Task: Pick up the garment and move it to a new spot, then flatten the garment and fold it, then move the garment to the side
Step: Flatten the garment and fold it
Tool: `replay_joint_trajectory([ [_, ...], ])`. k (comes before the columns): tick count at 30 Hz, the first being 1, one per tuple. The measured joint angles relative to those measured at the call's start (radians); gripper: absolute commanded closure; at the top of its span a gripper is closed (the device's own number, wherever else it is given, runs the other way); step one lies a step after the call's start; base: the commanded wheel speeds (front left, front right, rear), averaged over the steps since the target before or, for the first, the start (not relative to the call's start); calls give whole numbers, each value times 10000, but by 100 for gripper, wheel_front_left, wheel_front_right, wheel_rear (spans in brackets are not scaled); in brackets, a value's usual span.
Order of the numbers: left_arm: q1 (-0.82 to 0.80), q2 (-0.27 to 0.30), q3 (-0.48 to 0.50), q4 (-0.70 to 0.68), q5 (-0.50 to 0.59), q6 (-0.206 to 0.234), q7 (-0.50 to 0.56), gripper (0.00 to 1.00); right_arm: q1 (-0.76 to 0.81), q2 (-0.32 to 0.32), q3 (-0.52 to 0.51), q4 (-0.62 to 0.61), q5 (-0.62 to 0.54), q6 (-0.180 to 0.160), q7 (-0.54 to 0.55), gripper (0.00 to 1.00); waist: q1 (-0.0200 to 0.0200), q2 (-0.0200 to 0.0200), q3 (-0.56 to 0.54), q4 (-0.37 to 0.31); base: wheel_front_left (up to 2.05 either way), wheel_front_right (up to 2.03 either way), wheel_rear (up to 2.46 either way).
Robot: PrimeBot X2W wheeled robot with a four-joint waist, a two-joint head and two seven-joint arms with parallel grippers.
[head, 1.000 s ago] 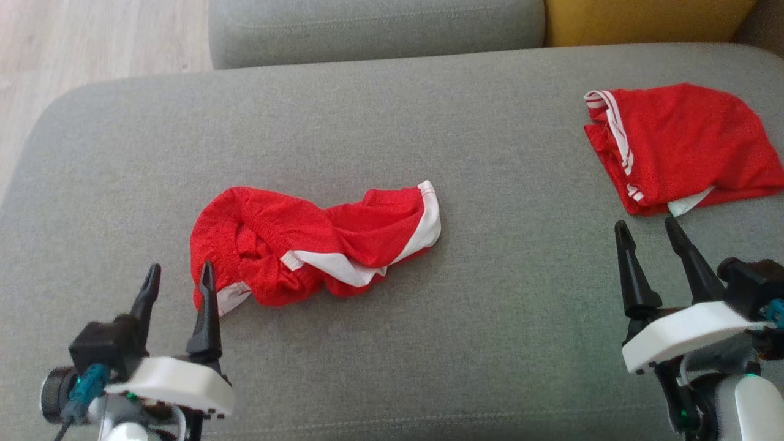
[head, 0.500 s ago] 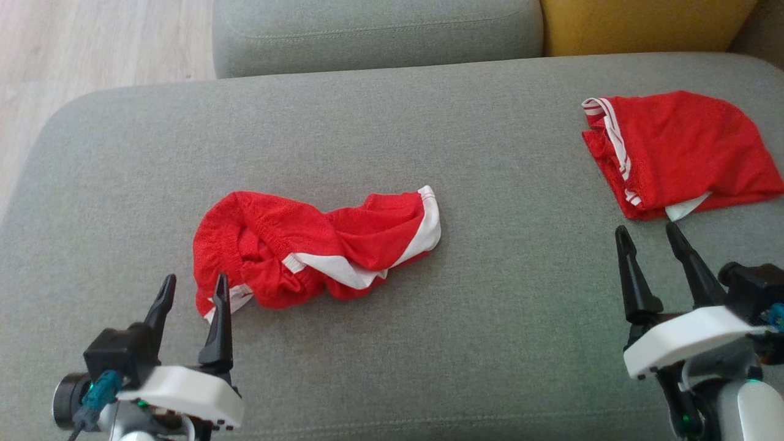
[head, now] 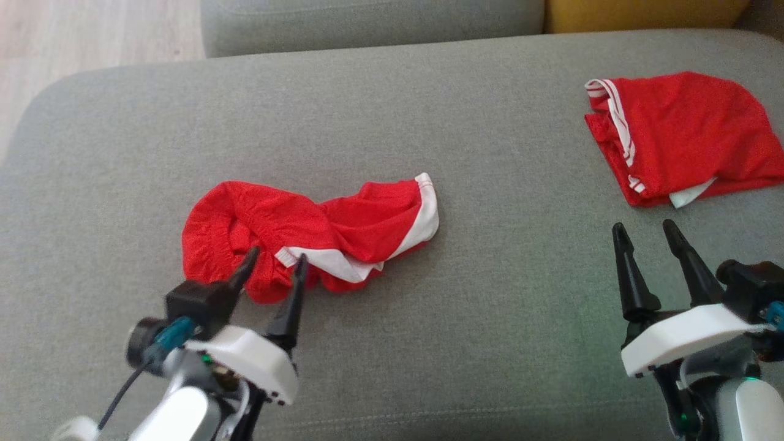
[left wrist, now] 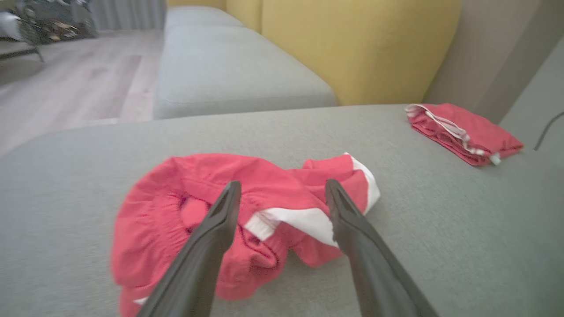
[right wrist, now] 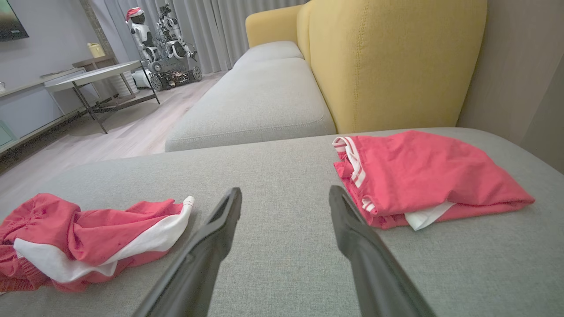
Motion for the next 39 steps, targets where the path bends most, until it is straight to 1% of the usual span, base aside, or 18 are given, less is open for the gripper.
replay_joint_trajectory([
  [1,-111,-128,-79,211,-98,-115,54,0,-8,0,12,4,29,0,0,0,0,0,55,-35,0,0,0],
  [2,-111,-128,-79,211,-98,-115,54,0,-8,0,12,4,29,0,0,0,0,0,55,-35,0,0,0],
  [5,-256,-380,-138,993,-531,-416,228,0,-23,0,8,31,82,0,-12,0,0,0,205,-142,0,0,0],
  [9,-387,-568,-56,1891,-982,-692,228,0,-71,2,-8,102,117,0,-23,0,0,0,395,-257,0,0,0],
  [11,-493,-633,69,2215,-1108,-761,217,0,-134,2,-15,119,144,0,-29,0,0,0,481,-298,0,0,0],
  [17,-984,-853,213,2953,-1530,-1294,29,0,-324,2,-48,130,155,0,-61,0,0,0,669,-320,0,0,0],
  [18,-1042,-886,222,3083,-1634,-1402,31,21,-332,2,-56,136,155,0,-67,0,0,0,682,-318,0,0,0],
  [20,-1127,-901,201,3335,-1672,-1536,23,100,-375,2,-58,182,157,0,-102,0,0,0,698,-324,0,0,0],
  [23,-1230,-903,167,3526,-1638,-1699,-136,100,-433,2,-58,213,171,0,-121,0,0,0,686,-323,0,0,0],
  [26,-1261,-859,94,3405,-1492,-1699,-155,100,-430,2,-92,282,182,0,-151,0,0,0,652,-295,0,0,0],
  [30,-1260,-648,-94,2464,-1285,-1697,-35,100,-425,2,-167,322,261,0,-163,0,0,0,580,-195,0,0,0],
  [33,-1229,-295,-146,1524,-1277,-1626,313,100,-421,2,-186,353,370,0,-167,0,0,0,518,-98,0,0,0],
  [35,-1131,25,-54,915,-1281,-1444,510,100,-421,2,-196,359,380,0,-194,0,0,0,483,-37,0,0,0],
  [39,-617,840,405,0,-1325,-1035,989,100,-418,2,-249,359,380,0,-194,0,0,0,459,75,0,0,0],
])
